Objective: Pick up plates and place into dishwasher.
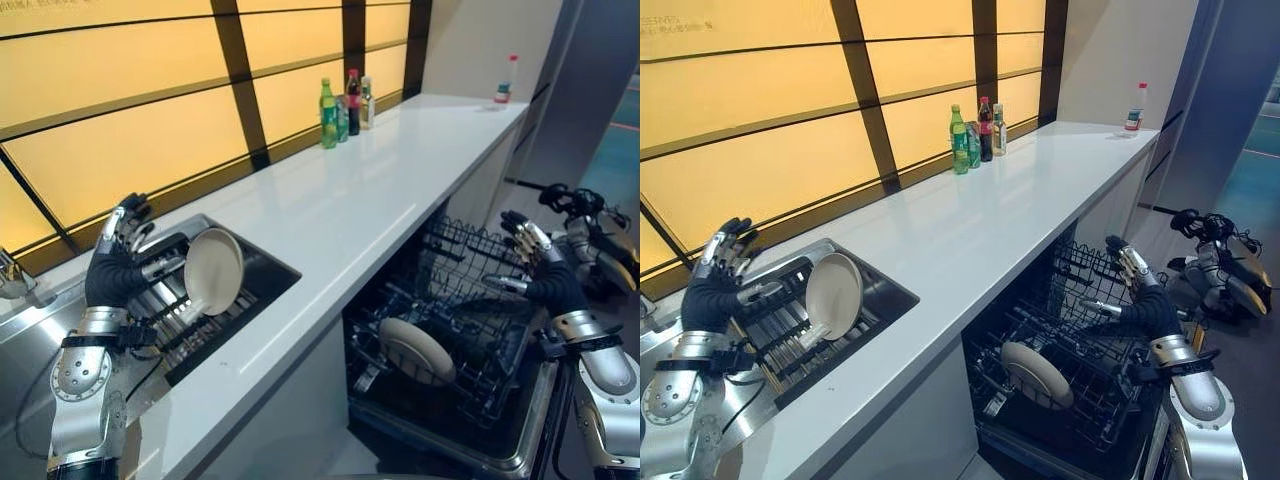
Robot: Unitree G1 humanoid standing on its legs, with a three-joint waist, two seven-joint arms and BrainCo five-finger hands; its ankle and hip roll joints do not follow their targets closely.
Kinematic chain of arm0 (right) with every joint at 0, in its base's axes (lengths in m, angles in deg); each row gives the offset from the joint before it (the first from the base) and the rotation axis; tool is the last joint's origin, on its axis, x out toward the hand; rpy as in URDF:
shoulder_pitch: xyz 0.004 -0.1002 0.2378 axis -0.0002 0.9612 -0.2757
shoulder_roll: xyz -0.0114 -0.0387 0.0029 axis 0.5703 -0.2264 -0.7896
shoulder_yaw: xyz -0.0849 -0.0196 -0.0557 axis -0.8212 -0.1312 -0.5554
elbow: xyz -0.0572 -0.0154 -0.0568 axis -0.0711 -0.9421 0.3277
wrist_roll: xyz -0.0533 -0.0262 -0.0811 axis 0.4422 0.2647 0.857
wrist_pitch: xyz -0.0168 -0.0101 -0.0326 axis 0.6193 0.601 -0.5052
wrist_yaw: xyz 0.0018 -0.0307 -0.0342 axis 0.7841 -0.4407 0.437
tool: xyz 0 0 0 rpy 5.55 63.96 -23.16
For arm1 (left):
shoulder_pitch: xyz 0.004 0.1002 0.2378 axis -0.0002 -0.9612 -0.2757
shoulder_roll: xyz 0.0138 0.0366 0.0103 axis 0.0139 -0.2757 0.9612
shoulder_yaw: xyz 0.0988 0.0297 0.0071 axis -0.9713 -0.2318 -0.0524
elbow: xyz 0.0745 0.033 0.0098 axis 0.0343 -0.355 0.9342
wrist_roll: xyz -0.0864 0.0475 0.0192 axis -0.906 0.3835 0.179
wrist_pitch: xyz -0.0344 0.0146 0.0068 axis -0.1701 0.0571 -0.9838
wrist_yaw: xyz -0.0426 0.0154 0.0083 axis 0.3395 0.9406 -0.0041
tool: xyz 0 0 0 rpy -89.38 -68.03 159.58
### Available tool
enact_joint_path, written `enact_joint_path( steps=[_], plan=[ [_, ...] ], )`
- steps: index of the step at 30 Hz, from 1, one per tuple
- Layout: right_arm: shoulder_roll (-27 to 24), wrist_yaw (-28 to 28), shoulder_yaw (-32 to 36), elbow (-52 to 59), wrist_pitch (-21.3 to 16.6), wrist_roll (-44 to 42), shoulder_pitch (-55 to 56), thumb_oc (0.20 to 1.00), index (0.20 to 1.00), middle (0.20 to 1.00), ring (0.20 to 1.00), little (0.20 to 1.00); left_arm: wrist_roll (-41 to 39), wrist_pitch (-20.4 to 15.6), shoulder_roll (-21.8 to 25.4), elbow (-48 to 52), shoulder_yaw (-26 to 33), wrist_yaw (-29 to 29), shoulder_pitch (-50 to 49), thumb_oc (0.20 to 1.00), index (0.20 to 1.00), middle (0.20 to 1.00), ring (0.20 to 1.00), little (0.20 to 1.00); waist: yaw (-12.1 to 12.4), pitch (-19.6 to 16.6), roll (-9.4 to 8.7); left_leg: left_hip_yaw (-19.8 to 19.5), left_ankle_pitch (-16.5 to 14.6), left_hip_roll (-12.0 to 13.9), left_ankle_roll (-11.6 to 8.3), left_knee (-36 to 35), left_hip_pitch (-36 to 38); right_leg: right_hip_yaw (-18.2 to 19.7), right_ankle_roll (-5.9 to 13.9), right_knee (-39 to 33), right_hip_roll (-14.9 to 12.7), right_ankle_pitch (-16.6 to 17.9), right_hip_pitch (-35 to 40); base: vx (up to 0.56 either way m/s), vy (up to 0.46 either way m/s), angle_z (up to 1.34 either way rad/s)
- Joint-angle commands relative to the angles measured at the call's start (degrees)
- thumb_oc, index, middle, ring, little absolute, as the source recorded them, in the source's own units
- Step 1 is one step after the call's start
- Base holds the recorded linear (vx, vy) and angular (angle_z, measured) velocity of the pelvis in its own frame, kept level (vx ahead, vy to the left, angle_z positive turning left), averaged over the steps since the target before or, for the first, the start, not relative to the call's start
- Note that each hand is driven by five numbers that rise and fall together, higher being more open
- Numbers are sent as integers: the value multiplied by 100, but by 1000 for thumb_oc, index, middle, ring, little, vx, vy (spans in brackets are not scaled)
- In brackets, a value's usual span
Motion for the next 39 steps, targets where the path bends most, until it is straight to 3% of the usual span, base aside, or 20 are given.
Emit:
enact_joint_path(
  steps=[1,7,11,16,17,19,22,24,27,29,34,39],
  plan=[
    [-27,-171,-58,261,-386,-270,-544,1000,1000,1000,1000,1000,1242,-559,910,-342,-168,-955,343,1000,1000,1000,1000,1000,40,-166,-344,102,106,-341,362,320,-404,51,-81,29,164,-111,-126,-12,-18,5],
    [-277,-103,-249,227,-434,-387,-670,1000,1000,1000,1000,1000,2521,-401,1457,-493,-481,-1840,563,1000,1000,1000,1000,1000,90,-187,-383,-11,112,-273,287,690,-601,-3,-230,116,268,-184,-120,0,-61,9],
    [-377,-57,-297,236,-440,-496,-678,1000,1000,1000,1000,1000,2788,-266,1597,-550,-628,-2064,654,1000,1000,1000,1000,1000,110,-165,-415,-77,188,-233,244,1104,-749,-65,-327,188,350,-285,-82,24,-83,13],
    [-430,-21,-336,230,-537,-610,-661,1000,1000,1000,1000,1000,2985,-269,1636,-617,-707,-2192,737,1000,1000,1000,1000,1000,160,-65,-544,-124,347,-322,235,2188,-1256,-150,-461,242,352,-242,-61,-26,-64,14],
    [-453,-38,-399,205,-554,-612,-715,1000,1000,1000,1000,1000,3058,-363,1660,-688,-702,-2289,695,1000,1000,1000,1000,1000,287,29,-581,-507,282,-673,389,2291,-1464,-36,-469,324,360,-202,-83,-4,8,12],
    [-489,-119,-583,138,-552,-594,-892,1000,1000,1000,1000,1000,3245,-430,1717,-741,-659,-2457,576,1000,1000,1000,1000,1000,434,92,-577,-986,155,-1030,612,1874,-1503,179,-438,423,409,-160,-199,-20,36,-30],
    [-602,-238,-773,91,-490,-708,-1137,1000,1000,1000,1000,1000,3501,-357,1916,-791,-613,-2690,502,1000,1000,1000,1000,1000,678,99,-523,-1692,329,-1280,631,1090,-1524,436,-405,361,526,-151,-224,1,29,-95],
    [-664,-246,-813,49,-521,-780,-1203,1000,1000,1000,1000,1000,3694,-318,2040,-860,-640,-2850,514,1000,1000,1000,1000,1000,742,101,-503,-1865,456,-1330,596,930,-1577,521,-394,297,552,-127,-230,-32,61,-67],
    [-751,-204,-805,-40,-660,-858,-1193,1000,1000,1000,1000,1000,4065,-192,2283,-1050,-760,-3209,606,1000,1000,1000,1000,1000,677,66,-439,-1795,429,-1333,593,828,-1531,542,-360,260,547,-118,-336,-32,140,-29],
    [-769,-109,-659,-29,-715,-915,-995,1000,1000,1000,1000,1000,4171,-131,2420,-1112,-824,-3291,649,1000,1000,1000,1000,1000,503,-30,-352,-1629,461,-1263,622,503,-1321,484,-308,233,528,-110,-388,32,178,-21],
    [-780,-14,-390,33,-579,-1048,-750,1000,1000,1000,1000,1000,4182,-115,2543,-1134,-929,-3350,708,1000,1000,1000,1000,1000,260,-91,-265,-1330,414,-1157,643,211,-1074,397,-191,324,377,-124,-496,58,112,0],
    [-743,119,-438,6,-473,-1105,-729,1000,1000,1000,1000,1000,4365,145,2567,-1074,-891,-3415,546,1000,1000,1000,1000,1000,277,-5,-239,-1033,299,-1102,658,126,-896,7,-18,396,97,-70,-566,66,31,-35]
  ],
)
